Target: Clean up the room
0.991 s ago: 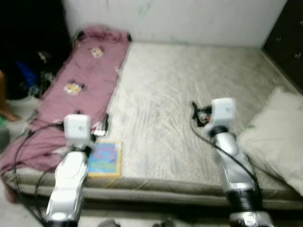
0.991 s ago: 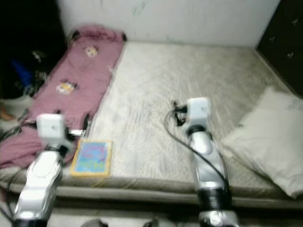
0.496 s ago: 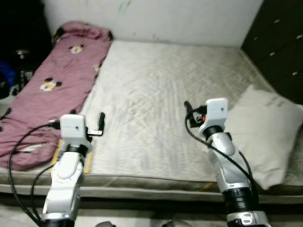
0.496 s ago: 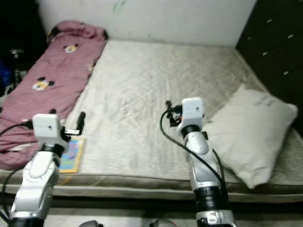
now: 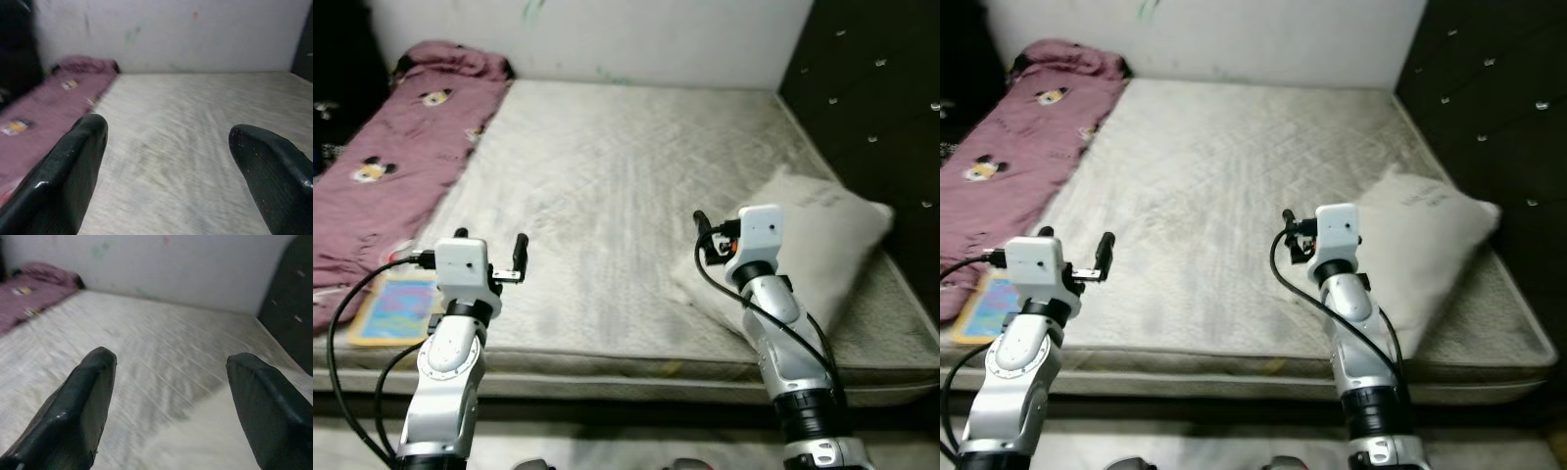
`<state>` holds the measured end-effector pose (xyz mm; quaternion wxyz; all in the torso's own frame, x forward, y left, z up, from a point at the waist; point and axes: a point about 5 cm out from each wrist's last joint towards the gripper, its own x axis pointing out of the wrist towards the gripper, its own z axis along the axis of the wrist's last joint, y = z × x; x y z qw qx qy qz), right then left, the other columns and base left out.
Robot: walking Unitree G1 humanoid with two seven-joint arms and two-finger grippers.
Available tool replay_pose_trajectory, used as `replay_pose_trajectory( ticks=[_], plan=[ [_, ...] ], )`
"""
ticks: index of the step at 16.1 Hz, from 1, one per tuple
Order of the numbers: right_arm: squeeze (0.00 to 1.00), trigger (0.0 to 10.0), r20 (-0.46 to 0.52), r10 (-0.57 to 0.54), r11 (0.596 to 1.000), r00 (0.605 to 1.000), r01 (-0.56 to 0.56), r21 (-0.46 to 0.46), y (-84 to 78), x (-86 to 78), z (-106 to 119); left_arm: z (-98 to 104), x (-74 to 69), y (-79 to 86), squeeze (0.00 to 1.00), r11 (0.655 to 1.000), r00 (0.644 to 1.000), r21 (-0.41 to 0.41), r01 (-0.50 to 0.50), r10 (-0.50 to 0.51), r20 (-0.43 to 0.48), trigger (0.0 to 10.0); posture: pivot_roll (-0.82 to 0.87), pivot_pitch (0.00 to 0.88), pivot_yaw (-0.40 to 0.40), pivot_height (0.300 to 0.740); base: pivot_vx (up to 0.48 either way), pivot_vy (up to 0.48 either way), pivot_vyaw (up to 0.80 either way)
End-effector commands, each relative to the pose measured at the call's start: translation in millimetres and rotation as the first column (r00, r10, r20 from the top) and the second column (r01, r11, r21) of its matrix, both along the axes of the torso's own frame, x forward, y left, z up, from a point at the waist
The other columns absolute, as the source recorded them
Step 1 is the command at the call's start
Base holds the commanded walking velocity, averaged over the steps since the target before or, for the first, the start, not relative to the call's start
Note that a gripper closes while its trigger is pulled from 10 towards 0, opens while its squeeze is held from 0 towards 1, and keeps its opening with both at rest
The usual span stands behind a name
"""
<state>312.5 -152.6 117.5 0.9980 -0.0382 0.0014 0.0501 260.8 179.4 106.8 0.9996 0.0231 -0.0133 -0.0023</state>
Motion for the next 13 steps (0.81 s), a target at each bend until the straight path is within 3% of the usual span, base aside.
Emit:
replay_pose_trajectory(
  ticks=[1, 4, 7, 13],
  plan=[
    [0.00, 10.0, 0.006, -0.013, 1.000, 1.000, 0.013, 0.004, -4.7, 1.4, 2.7, 2.7, 1.1, -4.5, 0.00, 1.000, 1.000, -0.007, 0.026, -0.026, 0.011, 10.0, -0.10, 0.000, -0.031, 0.740, 0.000, 0.000, 0.00],
    [0.00, 10.0, 0.002, -0.014, 1.000, 1.000, 0.014, 0.006, -4.8, 1.3, 2.2, 3.3, 1.0, -5.7, 0.00, 0.999, 0.999, -0.014, 0.045, -0.045, 0.020, 10.0, -0.10, 0.000, -0.031, 0.740, 0.000, 0.000, 0.00],
    [0.00, 10.0, 0.001, -0.015, 1.000, 1.000, 0.015, 0.006, -5.3, 1.3, 1.9, 3.4, 0.6, -6.7, 0.00, 0.998, 0.998, -0.017, 0.053, -0.053, 0.024, 10.0, -0.10, 0.000, -0.032, 0.740, 0.000, 0.000, -0.80],
    [0.00, 10.0, 0.003, -0.013, 1.000, 1.000, 0.013, 0.005, -5.3, 1.4, 2.2, 3.7, 0.3, -7.4, 0.00, 0.998, 0.998, -0.015, 0.063, -0.062, 0.027, 10.0, -0.10, 0.000, -0.032, 0.740, 0.286, 0.000, 0.00]
  ],
)
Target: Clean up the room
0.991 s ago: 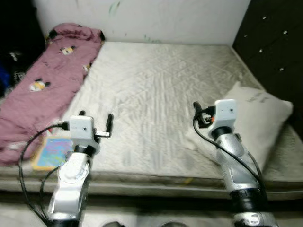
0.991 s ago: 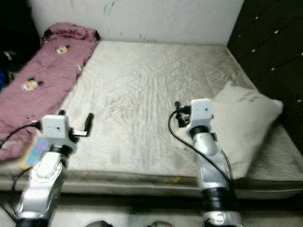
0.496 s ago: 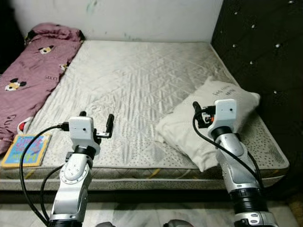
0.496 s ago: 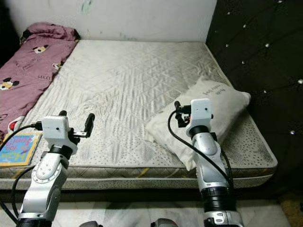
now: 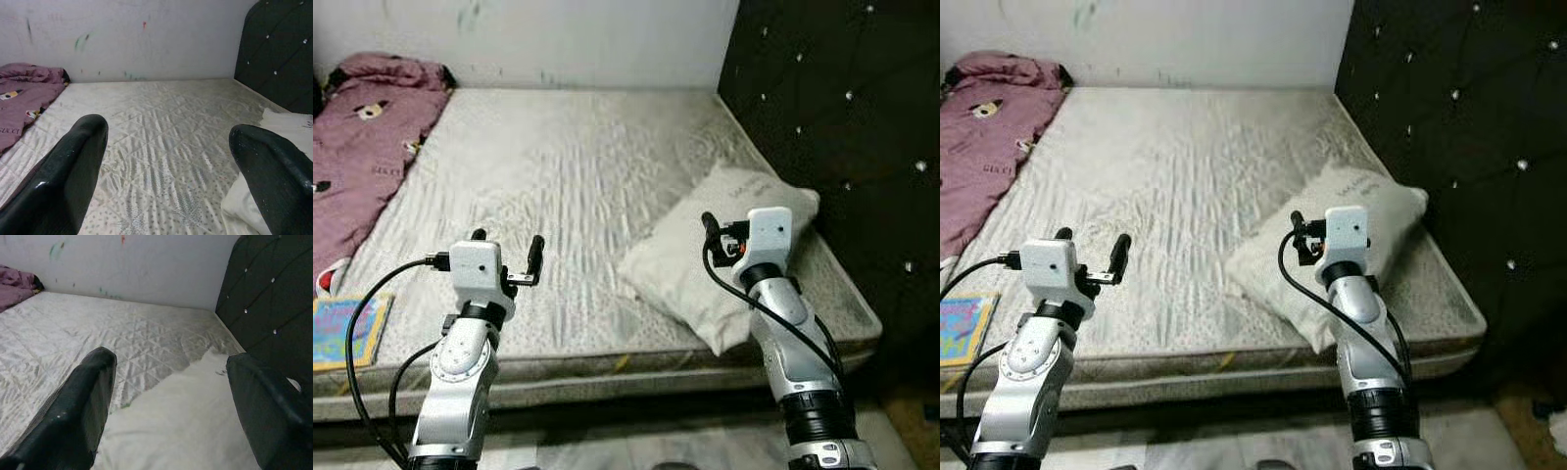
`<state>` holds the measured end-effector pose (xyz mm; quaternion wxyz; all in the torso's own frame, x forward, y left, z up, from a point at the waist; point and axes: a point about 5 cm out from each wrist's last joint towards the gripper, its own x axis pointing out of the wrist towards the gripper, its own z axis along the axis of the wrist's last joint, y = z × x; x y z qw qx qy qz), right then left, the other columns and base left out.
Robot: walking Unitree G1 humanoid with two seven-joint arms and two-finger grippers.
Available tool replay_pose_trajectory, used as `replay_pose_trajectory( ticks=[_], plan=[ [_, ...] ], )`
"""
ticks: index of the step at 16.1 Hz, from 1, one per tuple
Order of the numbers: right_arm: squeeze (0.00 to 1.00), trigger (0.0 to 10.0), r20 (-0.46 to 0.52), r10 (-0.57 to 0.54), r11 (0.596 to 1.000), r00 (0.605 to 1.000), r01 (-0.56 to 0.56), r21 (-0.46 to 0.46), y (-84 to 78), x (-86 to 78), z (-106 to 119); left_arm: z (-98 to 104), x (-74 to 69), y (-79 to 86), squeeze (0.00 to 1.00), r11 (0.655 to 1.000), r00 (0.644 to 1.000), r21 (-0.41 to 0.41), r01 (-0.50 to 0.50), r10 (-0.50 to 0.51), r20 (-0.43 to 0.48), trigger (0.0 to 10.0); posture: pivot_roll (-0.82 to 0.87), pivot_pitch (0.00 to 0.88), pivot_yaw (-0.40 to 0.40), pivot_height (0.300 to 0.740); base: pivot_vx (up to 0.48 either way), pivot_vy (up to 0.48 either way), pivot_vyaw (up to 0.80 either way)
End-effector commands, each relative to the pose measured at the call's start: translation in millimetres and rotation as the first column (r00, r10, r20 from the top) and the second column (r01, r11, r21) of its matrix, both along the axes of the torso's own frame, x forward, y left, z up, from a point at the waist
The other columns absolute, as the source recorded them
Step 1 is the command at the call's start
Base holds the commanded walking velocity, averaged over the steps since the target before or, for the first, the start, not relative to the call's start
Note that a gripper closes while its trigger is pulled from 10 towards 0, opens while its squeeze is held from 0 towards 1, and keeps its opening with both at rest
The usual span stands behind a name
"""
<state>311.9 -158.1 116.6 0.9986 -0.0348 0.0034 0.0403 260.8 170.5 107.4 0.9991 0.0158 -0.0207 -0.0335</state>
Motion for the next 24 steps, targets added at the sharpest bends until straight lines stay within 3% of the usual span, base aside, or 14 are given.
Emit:
replay_pose_trajectory(
  ticks=[1, 12, 20, 24],
  plan=[
    [0.00, 10.0, 0.008, 0.006, 1.000, 1.000, -0.006, -0.002, 0.2, 1.9, 3.1, 3.2, 0.3, 1.5, 0.00, 1.000, 1.000, -0.002, 0.001, -0.001, 0.014, 10.0, -0.10, 0.000, -0.032, 0.740, 0.304, 0.000, 0.00],
    [0.00, 10.0, 0.008, 0.000, 1.000, 1.000, 0.000, -0.006, -0.4, 3.1, 3.2, 1.9, 1.2, 2.0, 0.00, 1.000, 1.000, -0.001, -0.008, 0.008, 0.003, 10.0, -0.10, 0.000, -0.034, 0.740, 0.313, 0.000, 0.00],
    [0.00, 10.0, 0.005, -0.002, 1.000, 1.000, 0.002, -0.006, -1.1, 3.5, 2.9, 1.0, 1.9, 2.7, 0.00, 1.000, 1.000, 0.006, -0.021, 0.021, -0.001, 10.0, -0.10, 0.000, -0.035, 0.740, 0.000, 0.000, 0.00],
    [0.00, 10.0, 0.001, -0.003, 1.000, 1.000, 0.003, -0.008, -1.5, 3.7, 2.8, 1.2, 1.8, 2.3, 0.00, 1.000, 1.000, 0.003, -0.023, 0.023, 0.000, 10.0, -0.10, 0.000, -0.038, 0.740, 0.000, -0.221, -0.54]
  ],
)
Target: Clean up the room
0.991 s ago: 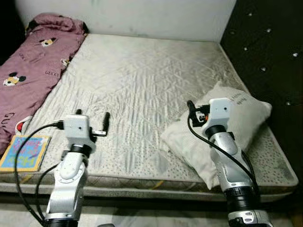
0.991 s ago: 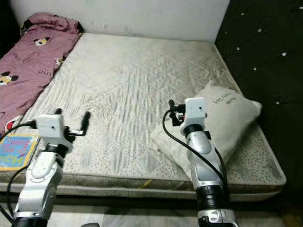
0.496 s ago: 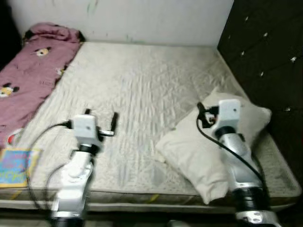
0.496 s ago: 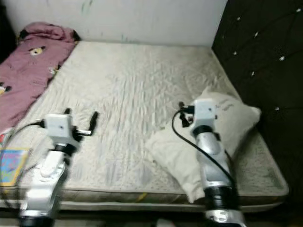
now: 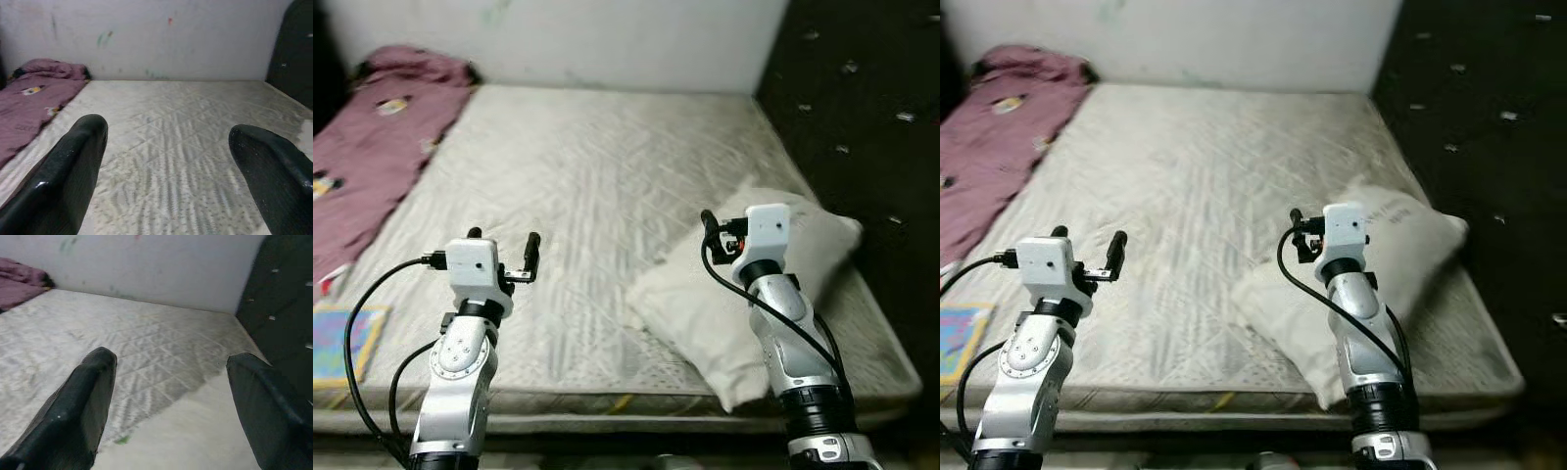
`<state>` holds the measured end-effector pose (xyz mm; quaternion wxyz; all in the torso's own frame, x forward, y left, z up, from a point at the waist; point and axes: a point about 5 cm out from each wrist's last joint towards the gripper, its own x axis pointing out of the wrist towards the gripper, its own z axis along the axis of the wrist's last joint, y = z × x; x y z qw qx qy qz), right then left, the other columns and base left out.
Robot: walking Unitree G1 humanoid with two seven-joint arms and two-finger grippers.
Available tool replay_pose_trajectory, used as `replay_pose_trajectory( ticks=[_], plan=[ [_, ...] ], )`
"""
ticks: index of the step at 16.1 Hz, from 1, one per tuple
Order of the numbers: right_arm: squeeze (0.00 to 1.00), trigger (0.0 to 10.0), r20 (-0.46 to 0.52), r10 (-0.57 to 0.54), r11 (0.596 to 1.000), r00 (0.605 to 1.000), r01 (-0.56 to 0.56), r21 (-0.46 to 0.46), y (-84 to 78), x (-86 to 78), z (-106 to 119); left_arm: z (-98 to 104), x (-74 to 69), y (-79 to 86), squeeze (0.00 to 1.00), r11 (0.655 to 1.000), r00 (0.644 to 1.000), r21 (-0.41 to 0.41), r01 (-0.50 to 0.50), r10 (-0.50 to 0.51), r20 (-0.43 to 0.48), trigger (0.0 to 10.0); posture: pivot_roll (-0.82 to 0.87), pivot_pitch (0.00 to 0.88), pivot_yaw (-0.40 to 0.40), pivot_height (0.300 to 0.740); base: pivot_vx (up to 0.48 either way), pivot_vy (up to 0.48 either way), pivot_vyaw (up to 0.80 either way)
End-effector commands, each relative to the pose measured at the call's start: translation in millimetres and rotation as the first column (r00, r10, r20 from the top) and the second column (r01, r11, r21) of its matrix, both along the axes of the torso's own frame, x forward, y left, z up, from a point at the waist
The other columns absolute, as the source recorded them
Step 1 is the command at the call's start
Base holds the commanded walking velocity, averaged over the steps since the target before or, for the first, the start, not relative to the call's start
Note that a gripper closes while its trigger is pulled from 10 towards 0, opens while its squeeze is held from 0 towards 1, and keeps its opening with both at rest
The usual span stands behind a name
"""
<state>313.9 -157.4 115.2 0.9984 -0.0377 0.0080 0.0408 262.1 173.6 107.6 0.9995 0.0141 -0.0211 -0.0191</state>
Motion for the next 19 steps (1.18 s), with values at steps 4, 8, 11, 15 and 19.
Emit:
replay_pose_trajectory(
  ticks=[4, 8, 11, 15, 19],
  plan=[
    [0.00, 10.0, 0.009, -0.001, 1.000, 1.000, 0.001, -0.006, -2.2, 1.9, 4.0, 0.7, 0.6, -0.9, 0.00, 1.000, 1.000, 0.002, 0.006, -0.006, -0.001, 10.0, -0.10, 0.000, -0.038, 0.740, 0.000, -0.359, 0.00],
    [0.00, 10.0, 0.009, 0.000, 1.000, 1.000, 0.000, -0.008, -2.1, 2.4, 4.1, 0.9, 1.1, -1.1, 0.00, 1.000, 1.000, 0.002, 0.007, -0.007, -0.001, 10.0, -0.10, 0.000, -0.039, 0.740, 0.000, -0.360, 0.00],
    [0.00, 10.0, 0.009, 0.000, 1.000, 1.000, 0.000, -0.009, -1.9, 2.4, 4.0, 1.8, 1.2, -1.5, 0.00, 1.000, 1.000, 0.001, 0.012, -0.012, 0.008, 10.0, -0.10, 0.000, -0.039, 0.740, 0.000, -0.329, 0.00],
    [0.00, 10.0, 0.008, 0.002, 1.000, 1.000, -0.002, -0.010, -1.9, 2.5, 3.8, 2.0, 0.4, -1.2, 0.00, 1.000, 1.000, -0.011, 0.007, -0.007, 0.010, 10.0, -0.10, 0.000, -0.040, 0.740, 0.000, 0.000, 0.00],
    [0.00, 10.0, 0.009, 0.005, 1.000, 1.000, -0.005, -0.012, -1.6, 2.8, 4.1, 6.2, 2.8, 5.9, 0.00, 0.998, 0.998, 0.025, -0.062, 0.062, 0.018, 10.0, -0.10, 0.000, -0.040, 0.740, 0.000, 0.000, 0.00]
  ],
)
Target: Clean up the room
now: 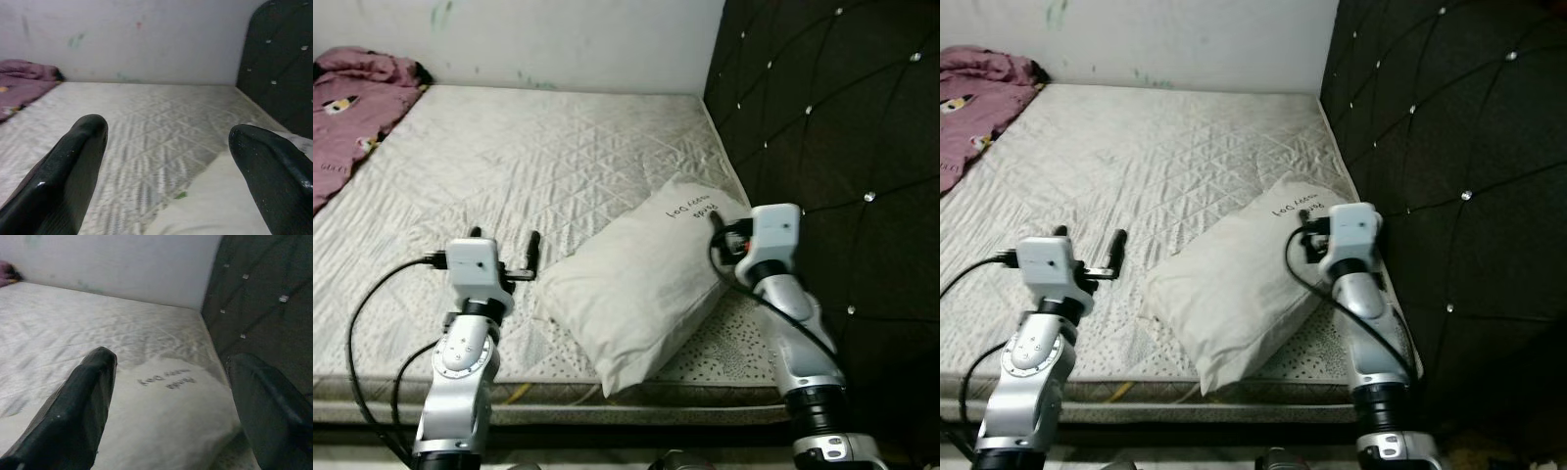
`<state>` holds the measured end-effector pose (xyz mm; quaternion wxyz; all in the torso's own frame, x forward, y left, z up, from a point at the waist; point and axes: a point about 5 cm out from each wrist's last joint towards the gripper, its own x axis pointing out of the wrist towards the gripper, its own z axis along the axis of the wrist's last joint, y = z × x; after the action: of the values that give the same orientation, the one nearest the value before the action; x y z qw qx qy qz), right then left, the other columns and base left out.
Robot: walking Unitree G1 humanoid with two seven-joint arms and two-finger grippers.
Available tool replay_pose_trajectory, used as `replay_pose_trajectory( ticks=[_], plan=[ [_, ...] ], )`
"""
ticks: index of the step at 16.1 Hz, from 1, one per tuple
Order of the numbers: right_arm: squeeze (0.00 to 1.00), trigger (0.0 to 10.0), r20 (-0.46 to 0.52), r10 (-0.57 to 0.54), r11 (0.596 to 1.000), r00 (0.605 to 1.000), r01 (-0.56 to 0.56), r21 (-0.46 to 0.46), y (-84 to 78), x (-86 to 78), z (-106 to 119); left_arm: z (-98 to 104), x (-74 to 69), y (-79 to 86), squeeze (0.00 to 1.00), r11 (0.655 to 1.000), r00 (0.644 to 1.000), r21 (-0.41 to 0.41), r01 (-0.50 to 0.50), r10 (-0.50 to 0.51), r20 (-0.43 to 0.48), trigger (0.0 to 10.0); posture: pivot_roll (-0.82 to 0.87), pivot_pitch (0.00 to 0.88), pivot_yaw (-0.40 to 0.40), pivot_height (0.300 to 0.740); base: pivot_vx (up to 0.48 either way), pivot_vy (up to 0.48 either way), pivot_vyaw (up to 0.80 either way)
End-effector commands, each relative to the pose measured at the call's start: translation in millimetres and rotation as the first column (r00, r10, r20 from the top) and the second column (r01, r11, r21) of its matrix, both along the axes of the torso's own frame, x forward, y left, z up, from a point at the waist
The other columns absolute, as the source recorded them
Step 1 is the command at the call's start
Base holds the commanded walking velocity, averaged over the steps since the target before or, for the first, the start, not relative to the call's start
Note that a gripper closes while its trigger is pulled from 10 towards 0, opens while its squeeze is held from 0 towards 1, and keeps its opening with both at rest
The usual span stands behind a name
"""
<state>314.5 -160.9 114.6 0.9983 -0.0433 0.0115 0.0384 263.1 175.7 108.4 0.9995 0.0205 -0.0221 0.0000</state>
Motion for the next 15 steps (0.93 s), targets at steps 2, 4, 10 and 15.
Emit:
replay_pose_trajectory(
  ticks=[2, 4, 10, 15],
  plan=[
    [0.00, 10.0, 0.019, 0.010, 1.000, 1.000, -0.010, 0.000, 2.8, 4.0, 6.3, 4.0, 3.3, 8.1, 0.00, 0.997, 0.997, 0.030, -0.071, 0.072, -0.030, 10.0, -0.09, 0.000, -0.039, 0.740, 0.000, 0.000, 0.00],
    [0.00, 10.0, 0.027, 0.010, 1.000, 1.000, -0.010, 0.003, 5.3, 5.3, 8.3, 8.5, 2.3, 8.5, 0.00, 1.000, 1.000, 0.015, -0.015, 0.015, 0.018, 10.0, -0.08, 0.000, -0.034, 0.740, 0.000, 0.000, -0.80],
    [0.00, 10.0, 0.045, 0.028, 0.999, 0.999, -0.029, 0.023, 16.8, 4.1, 11.3, 9.0, -0.8, 1.1, 0.00, 1.000, 1.000, 0.000, 0.011, -0.011, 0.004, 10.0, -0.08, 0.000, -0.011, 0.740, 0.000, 0.000, -0.29],
    [0.00, 10.0, 0.023, 0.052, 0.994, 0.998, -0.054, 0.092, 26.2, -2.9, 4.0, -1.7, -6.7, 5.8, 0.00, 0.999, 0.998, 0.015, -0.048, 0.049, -0.036, 10.0, -0.08, 0.000, -0.014, 0.740, 0.000, 0.000, 0.00]
  ],
)
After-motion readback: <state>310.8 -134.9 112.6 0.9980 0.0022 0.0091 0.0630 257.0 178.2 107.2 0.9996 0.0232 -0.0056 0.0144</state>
